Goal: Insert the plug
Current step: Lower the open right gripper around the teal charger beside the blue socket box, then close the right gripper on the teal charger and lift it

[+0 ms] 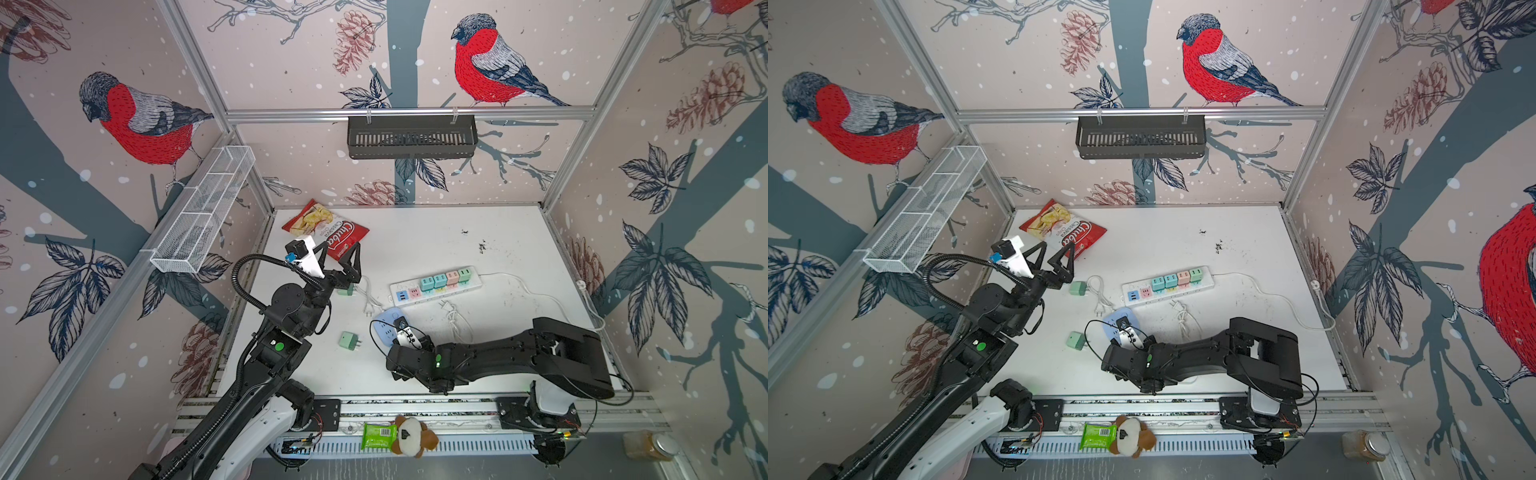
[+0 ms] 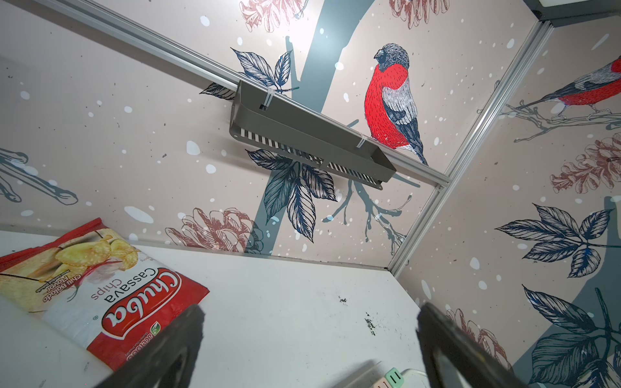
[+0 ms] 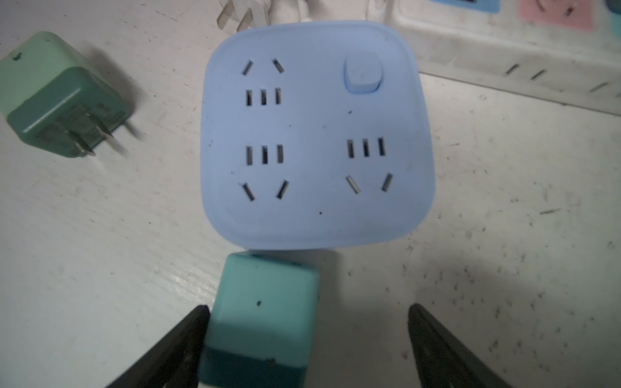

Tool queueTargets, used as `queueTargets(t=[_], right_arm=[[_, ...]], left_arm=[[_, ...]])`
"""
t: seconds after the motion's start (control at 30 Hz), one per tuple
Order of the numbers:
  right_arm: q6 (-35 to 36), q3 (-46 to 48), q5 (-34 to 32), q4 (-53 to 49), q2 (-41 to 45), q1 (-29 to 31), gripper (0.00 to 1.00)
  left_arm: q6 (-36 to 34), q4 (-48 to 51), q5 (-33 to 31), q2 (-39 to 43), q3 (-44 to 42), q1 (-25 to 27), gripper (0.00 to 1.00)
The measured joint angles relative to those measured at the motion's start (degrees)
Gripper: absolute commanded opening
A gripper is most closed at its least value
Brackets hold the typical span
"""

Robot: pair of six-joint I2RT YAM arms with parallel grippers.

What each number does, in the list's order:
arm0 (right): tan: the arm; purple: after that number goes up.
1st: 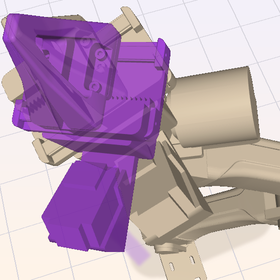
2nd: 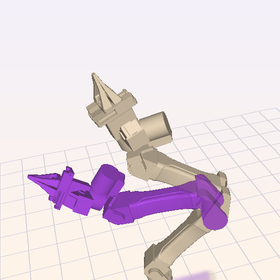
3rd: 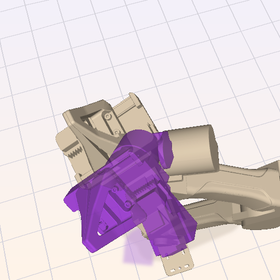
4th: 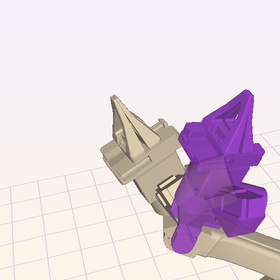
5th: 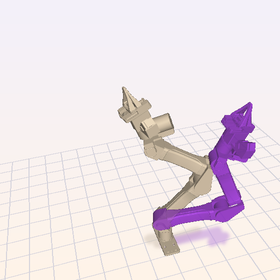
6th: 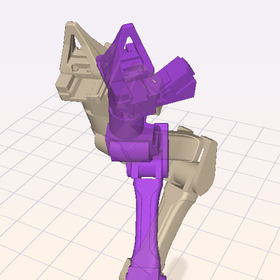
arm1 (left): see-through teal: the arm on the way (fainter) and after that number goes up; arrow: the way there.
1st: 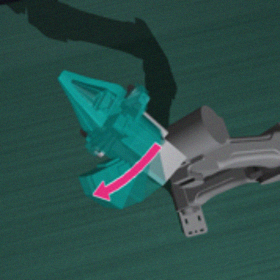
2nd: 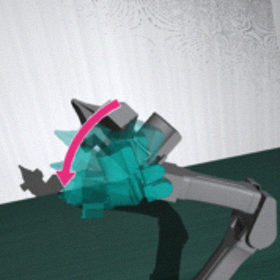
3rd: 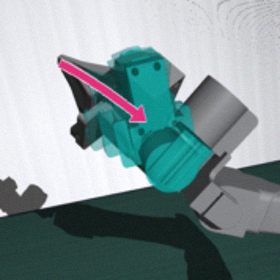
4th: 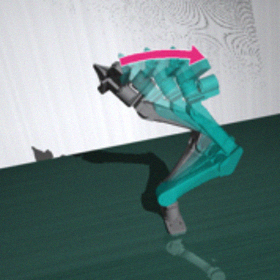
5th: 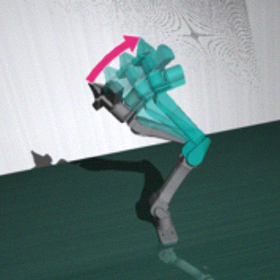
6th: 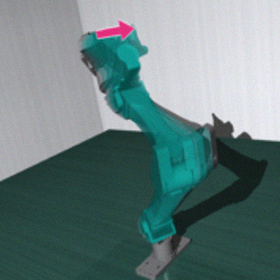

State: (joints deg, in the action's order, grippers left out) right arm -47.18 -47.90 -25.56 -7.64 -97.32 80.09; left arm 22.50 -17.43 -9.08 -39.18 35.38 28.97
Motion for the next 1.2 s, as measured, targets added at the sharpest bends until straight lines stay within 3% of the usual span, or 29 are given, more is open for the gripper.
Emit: queueTargets(t=[0.37, 0.53, 0.9, 1.2], right_arm=[[1.22, 2.47, 1.81, 2.19, 1.33, 0.07, 0.79], [3.8, 3.34, 3.04, 3.87, 1.62, -0.79, 0.63], [5.62, 4.5, 4.28, 8.31, 0.5, -2.1, 0.51], [6.56, 5.11, 3.93, 10.43, 0.63, -2.14, 0.27]], left_arm=[[0.0, -0.02, 0.09, -0.11, 0.0, 0.0, 0.98], [0.0, -0.04, 0.22, -0.42, 0.0, 0.0, 0.98], [-0.02, -0.15, 1.49, -1.11, 0.0, 0.0, 0.98], [0.15, -0.15, 1.6, -1.11, 0.0, 0.0, 0.98]])
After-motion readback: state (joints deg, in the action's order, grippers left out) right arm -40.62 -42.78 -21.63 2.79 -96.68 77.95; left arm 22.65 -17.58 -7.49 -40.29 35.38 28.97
